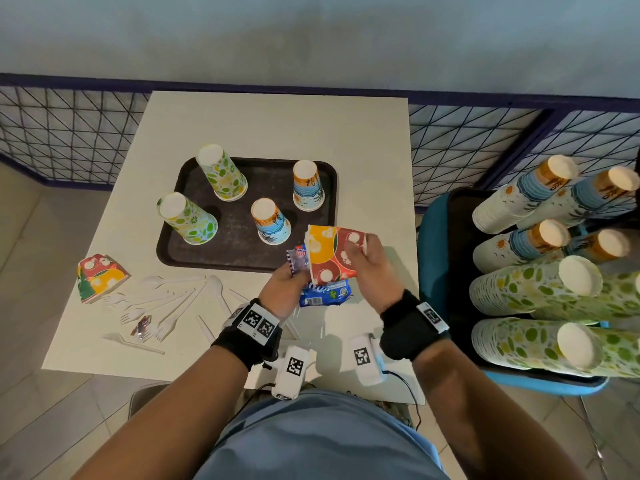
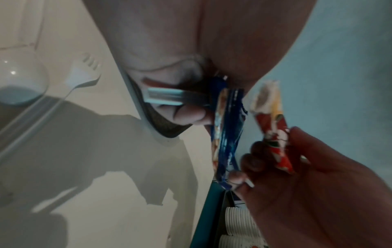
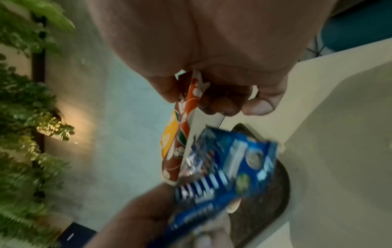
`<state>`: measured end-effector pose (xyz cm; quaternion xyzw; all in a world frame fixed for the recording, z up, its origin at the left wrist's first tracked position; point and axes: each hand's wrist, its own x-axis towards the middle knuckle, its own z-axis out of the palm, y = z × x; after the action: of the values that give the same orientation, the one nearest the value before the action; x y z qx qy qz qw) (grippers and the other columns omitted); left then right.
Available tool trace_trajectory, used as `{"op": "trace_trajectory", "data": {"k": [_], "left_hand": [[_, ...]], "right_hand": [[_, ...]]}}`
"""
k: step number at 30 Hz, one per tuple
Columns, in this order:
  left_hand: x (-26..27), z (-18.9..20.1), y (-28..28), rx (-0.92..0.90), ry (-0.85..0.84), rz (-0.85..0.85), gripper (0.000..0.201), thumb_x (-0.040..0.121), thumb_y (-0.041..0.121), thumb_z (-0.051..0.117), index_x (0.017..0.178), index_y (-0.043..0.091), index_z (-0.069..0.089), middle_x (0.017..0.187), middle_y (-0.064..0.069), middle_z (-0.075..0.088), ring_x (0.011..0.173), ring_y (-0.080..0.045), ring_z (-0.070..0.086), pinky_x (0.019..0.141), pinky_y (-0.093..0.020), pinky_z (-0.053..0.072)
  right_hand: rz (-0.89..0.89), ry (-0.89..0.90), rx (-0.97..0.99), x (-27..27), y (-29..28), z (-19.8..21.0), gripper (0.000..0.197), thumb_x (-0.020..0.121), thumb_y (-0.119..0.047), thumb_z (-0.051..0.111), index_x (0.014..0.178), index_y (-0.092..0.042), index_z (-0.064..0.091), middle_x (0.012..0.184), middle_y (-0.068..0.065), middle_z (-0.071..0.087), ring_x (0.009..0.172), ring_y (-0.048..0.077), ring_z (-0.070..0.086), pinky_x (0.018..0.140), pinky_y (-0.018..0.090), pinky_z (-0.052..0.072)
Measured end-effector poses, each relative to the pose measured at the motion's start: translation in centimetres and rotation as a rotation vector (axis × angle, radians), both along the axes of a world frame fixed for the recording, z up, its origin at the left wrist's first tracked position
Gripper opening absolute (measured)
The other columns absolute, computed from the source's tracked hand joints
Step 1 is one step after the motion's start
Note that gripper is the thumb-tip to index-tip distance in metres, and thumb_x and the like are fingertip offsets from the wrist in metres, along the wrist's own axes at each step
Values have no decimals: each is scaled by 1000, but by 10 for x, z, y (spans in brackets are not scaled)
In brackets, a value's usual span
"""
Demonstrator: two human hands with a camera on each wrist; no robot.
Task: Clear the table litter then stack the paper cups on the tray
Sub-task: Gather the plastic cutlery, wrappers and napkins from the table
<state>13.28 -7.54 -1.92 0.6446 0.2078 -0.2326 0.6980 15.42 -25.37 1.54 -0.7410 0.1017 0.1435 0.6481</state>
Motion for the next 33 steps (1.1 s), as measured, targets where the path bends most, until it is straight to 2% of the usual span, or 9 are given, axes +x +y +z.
{"op": "trace_trajectory", "data": {"k": [3,7,9,12,16,22,26,29,33], "left_hand": [[-5,7,6,-55,-40,-2,28,108,8,52,129,9,70,121,-9,79,106,-20,77,91,-31,62],[-12,22,19,-160,18,132,28,105,8,54,105,19,80,101,-5,83,91,-20,79,94,-43,60],[-13,30,25,-236,73,273,22,105,13,53,116,9,72,95,-9,83,79,-19,79,79,-36,64],[-15,38,36,-292,70,275,37,106,27,52,136,8,64,120,-16,77,96,-27,77,78,-34,66],[-27,34,61,-64,-107,162,26,103,27,65,125,17,74,113,-6,82,105,-23,79,95,-39,62],[-62,19,124,180,-134,170,35,75,55,78,103,34,83,108,-1,83,106,-26,78,105,-56,55],[-94,16,172,227,-128,228,26,93,35,76,112,17,81,107,-3,83,103,-24,79,103,-55,57],[-118,8,204,260,-105,229,13,98,31,72,106,25,81,107,0,83,103,-23,79,105,-53,56],[-144,-2,234,266,-82,192,12,96,36,72,104,31,79,107,-1,83,100,-25,80,104,-56,56]], "right_hand": [[-21,51,-20,3,14,-10,25,105,-37,49,118,-15,48,109,7,72,91,17,74,76,30,59],[34,72,-66,4,25,-19,29,103,-45,51,115,-18,49,107,4,74,88,15,75,83,37,62],[78,71,-90,1,32,-23,32,101,-49,52,113,-20,50,105,2,74,89,15,75,87,44,61],[131,56,-138,-4,50,-23,34,101,-49,53,116,-18,49,110,4,73,93,15,74,87,38,60],[222,-53,-250,-14,80,-15,36,102,-44,54,122,-13,53,111,4,67,96,16,67,74,19,50],[255,-139,-332,-33,116,-25,26,105,-36,48,115,-17,63,108,0,59,100,17,58,92,32,48],[441,-205,-636,-64,126,-54,22,97,-24,60,118,-20,62,116,3,51,98,19,58,92,32,47],[698,-210,-889,-90,138,-78,28,96,-24,56,123,-23,61,124,4,50,111,29,55,103,43,46],[798,-166,-1064,-114,151,-98,35,98,-18,52,133,-20,55,132,3,48,119,28,47,102,41,47]]}}
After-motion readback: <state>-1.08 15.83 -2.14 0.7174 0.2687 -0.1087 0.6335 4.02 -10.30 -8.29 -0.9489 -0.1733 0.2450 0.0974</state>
